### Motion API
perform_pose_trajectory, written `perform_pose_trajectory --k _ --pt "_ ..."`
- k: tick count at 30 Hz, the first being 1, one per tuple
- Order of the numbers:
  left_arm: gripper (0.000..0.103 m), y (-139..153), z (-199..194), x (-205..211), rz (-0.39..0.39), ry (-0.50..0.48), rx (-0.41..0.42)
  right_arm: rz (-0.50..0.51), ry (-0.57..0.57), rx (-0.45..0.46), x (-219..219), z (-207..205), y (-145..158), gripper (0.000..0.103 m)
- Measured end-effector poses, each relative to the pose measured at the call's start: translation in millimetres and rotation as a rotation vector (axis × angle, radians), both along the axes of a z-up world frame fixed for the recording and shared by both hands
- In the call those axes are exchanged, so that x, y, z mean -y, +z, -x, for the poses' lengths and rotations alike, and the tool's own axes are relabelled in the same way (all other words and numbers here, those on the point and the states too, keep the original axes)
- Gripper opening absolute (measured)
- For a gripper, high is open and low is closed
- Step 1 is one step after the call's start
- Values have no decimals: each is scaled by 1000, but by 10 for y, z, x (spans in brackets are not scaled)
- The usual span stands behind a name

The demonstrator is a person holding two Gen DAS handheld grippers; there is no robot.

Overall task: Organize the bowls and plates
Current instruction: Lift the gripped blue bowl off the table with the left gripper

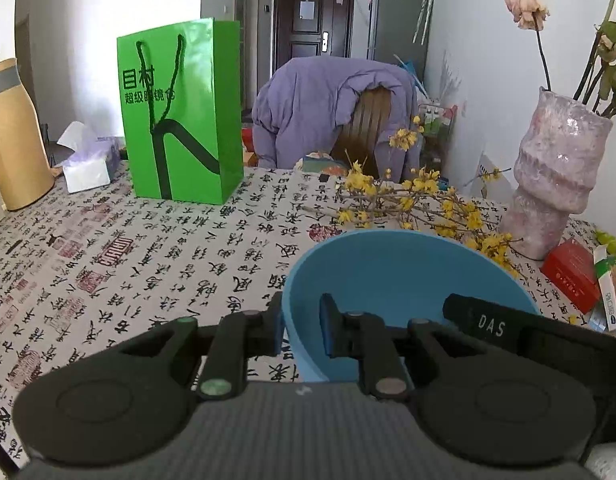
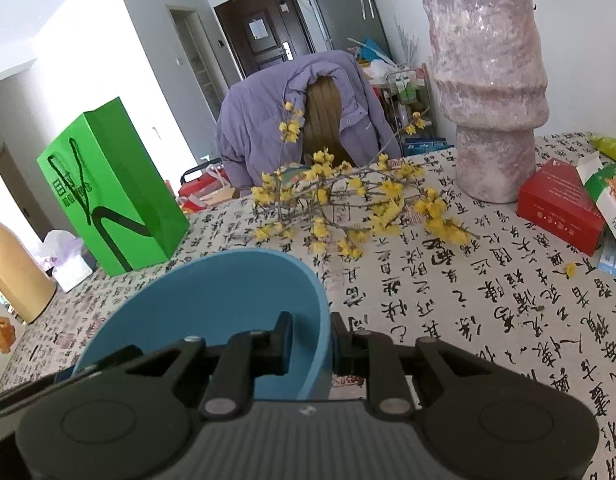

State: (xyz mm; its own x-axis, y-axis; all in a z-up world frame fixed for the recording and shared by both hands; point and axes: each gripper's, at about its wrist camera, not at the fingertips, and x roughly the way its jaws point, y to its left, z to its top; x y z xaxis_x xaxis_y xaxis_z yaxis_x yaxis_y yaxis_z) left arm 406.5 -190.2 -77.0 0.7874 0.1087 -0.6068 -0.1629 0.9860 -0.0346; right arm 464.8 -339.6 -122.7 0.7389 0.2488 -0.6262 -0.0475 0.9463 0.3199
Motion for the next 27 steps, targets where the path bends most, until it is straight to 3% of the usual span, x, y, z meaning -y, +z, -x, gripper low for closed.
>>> perform_pose_trajectory --k 18,27 --pt "17 75 138 -198 -11 -4 27 -16 -2 22 -226 100 44 18" --pt "17 129 303 -490 36 25 46 32 17 107 -500 357 247 18"
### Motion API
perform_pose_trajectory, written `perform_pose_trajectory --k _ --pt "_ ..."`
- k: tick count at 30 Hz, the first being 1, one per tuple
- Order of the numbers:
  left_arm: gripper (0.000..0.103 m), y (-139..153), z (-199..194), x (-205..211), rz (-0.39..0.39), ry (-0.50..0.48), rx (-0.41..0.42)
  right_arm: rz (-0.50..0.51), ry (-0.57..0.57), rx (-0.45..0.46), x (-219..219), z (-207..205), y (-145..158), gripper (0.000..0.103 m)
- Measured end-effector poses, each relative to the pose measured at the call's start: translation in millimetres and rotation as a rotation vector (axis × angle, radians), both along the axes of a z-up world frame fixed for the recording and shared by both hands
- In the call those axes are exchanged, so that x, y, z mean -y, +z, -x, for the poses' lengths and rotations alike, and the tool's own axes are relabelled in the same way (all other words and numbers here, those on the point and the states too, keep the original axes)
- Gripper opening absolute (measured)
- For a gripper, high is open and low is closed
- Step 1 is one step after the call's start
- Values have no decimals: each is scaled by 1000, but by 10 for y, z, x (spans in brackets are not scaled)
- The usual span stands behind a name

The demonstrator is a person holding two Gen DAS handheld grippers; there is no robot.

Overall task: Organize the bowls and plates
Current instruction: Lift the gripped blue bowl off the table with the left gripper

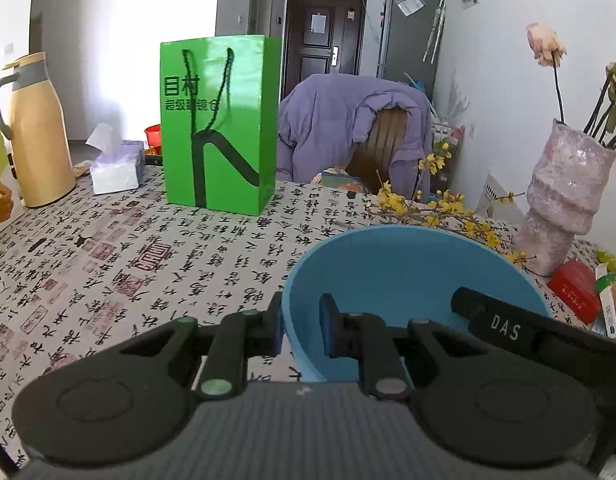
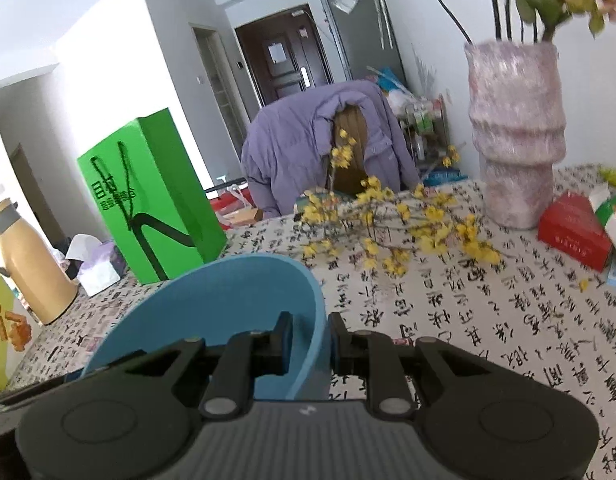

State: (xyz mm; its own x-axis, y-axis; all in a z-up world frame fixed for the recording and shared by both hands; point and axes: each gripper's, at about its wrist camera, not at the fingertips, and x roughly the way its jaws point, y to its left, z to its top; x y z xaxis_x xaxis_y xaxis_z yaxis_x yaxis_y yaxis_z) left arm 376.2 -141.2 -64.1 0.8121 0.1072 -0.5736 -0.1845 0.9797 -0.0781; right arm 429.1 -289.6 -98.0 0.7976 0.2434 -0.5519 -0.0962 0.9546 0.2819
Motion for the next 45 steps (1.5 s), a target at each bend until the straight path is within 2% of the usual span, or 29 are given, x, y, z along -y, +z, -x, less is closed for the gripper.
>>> perform_pose_trajectory --k 15,45 --pt "17 212 315 -240 20 13 37 28 12 49 -251 292 270 18" --pt "17 492 876 -528 43 19 115 39 33 96 -526 781 604 18"
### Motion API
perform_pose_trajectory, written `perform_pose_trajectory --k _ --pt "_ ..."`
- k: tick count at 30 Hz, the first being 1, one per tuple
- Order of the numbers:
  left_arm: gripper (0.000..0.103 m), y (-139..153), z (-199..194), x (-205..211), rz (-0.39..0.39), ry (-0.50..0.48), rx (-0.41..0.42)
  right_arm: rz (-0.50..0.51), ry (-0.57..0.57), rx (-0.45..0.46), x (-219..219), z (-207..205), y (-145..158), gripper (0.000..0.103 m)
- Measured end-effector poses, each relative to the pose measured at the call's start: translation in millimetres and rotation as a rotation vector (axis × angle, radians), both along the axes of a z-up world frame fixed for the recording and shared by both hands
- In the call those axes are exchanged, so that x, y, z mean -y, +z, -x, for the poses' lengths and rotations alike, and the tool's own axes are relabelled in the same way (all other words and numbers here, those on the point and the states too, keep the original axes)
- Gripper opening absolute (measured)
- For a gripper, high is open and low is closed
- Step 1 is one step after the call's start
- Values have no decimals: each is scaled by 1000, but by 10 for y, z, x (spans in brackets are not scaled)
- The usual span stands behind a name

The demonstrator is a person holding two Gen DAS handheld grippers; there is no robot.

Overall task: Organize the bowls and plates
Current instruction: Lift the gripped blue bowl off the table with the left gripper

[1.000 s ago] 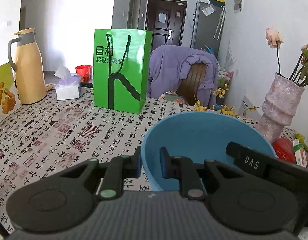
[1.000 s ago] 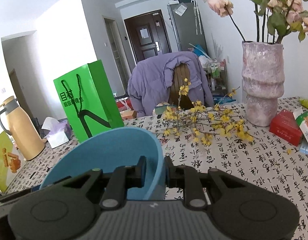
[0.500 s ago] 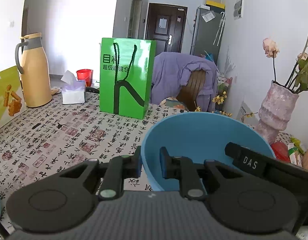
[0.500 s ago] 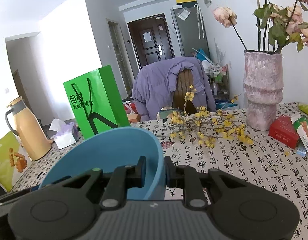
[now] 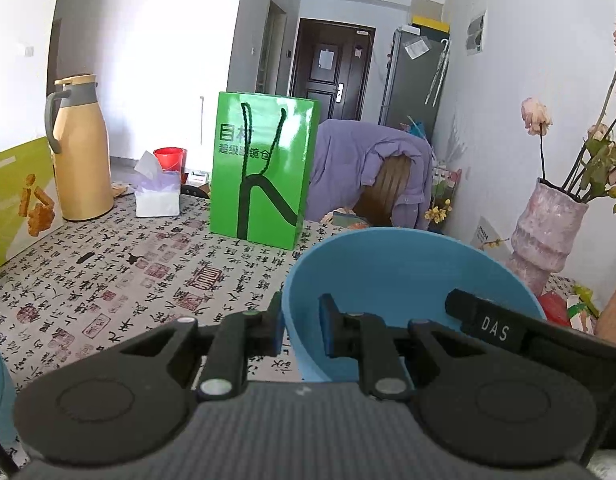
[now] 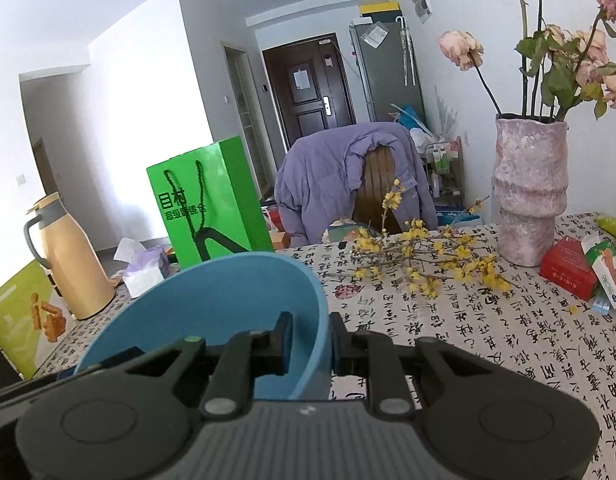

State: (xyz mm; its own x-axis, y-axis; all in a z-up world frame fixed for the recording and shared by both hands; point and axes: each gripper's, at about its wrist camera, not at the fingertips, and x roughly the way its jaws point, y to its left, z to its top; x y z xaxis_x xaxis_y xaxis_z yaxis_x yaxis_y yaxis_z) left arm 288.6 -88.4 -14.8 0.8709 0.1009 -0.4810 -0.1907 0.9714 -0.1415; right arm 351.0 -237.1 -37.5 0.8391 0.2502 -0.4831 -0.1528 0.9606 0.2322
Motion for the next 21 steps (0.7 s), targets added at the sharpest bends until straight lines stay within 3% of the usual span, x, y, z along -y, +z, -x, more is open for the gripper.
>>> perform_pose_trajectory --k 21 --pt "17 52 346 -445 56 25 28 19 48 29 -392 269 110 18"
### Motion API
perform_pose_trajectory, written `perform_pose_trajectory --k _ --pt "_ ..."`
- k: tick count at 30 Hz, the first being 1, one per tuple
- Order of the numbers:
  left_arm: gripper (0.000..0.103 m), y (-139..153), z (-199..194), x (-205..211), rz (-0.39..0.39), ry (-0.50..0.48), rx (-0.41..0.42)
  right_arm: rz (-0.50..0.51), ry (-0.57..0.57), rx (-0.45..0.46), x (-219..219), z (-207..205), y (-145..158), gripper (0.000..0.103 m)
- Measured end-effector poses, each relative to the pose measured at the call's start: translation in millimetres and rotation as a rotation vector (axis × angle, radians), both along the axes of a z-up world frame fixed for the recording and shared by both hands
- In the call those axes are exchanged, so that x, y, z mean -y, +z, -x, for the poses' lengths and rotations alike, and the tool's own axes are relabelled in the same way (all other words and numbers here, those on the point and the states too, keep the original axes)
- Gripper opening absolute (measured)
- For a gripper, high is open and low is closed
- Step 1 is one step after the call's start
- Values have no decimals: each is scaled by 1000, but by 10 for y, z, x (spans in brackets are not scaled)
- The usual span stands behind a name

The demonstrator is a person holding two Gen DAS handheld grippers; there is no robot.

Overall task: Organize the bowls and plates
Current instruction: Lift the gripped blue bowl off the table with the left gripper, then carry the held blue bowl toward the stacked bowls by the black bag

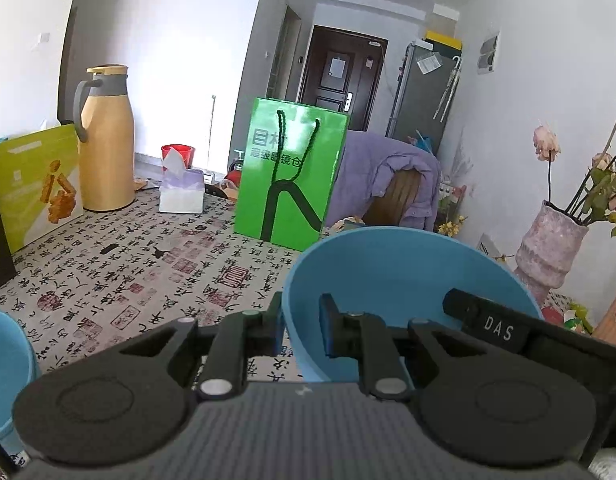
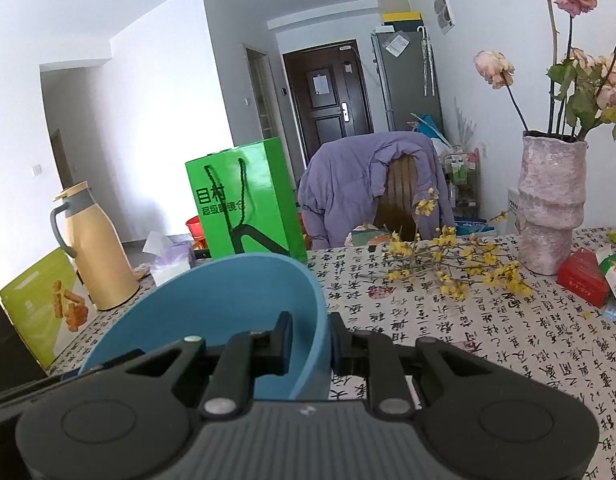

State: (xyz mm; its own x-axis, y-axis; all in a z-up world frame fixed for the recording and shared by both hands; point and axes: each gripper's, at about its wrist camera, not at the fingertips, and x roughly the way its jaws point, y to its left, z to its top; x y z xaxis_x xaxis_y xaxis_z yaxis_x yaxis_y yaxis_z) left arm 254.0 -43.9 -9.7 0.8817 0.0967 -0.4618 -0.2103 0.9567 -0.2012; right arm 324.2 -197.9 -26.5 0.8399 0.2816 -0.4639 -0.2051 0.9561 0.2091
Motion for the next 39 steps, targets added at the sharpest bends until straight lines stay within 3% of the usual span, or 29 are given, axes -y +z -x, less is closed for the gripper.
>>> perform_pose_trajectory --k 39 --pt "17 116 487 -650 43 54 61 17 84 44 -641 367 159 18"
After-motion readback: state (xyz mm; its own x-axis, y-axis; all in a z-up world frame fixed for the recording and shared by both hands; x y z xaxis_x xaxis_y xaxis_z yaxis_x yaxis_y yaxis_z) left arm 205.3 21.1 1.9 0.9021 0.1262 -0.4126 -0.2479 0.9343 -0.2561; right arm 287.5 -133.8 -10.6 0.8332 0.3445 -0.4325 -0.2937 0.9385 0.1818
